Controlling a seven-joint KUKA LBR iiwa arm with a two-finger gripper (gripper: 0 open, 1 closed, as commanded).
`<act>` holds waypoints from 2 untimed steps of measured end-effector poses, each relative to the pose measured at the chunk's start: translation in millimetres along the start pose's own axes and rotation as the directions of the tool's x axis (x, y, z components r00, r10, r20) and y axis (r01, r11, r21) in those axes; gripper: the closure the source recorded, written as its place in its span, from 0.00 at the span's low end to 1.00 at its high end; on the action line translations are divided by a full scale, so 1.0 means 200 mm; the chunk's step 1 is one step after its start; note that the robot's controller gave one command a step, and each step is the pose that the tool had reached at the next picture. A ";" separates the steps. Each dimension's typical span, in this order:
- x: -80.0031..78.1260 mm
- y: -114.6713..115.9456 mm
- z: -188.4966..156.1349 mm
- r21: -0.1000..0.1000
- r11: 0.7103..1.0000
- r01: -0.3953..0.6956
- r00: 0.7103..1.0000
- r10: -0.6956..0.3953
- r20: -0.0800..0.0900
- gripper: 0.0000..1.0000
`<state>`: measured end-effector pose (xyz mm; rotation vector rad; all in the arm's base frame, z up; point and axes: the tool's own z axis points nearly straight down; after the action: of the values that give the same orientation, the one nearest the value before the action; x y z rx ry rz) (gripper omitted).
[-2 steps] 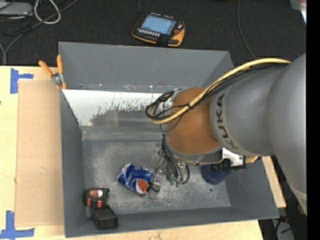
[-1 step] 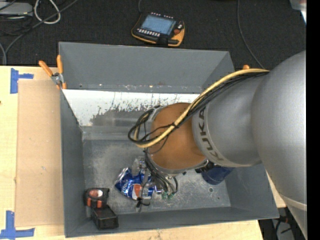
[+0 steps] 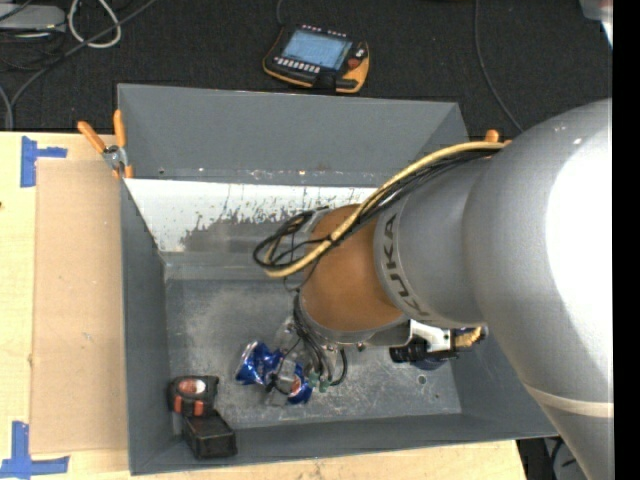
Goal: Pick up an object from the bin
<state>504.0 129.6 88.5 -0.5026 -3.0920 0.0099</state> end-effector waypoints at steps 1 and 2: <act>0.00 0.00 0.00 0.000 1.000 -0.001 1.000 0.001 0.000 1.00; 0.00 -0.01 -0.09 0.003 1.000 -0.003 1.000 0.003 -0.005 1.00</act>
Offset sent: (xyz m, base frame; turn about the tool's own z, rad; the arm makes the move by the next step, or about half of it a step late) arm 0.0014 -0.0024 0.0425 0.0046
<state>503.3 128.0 107.1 -0.5063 -3.0863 0.0126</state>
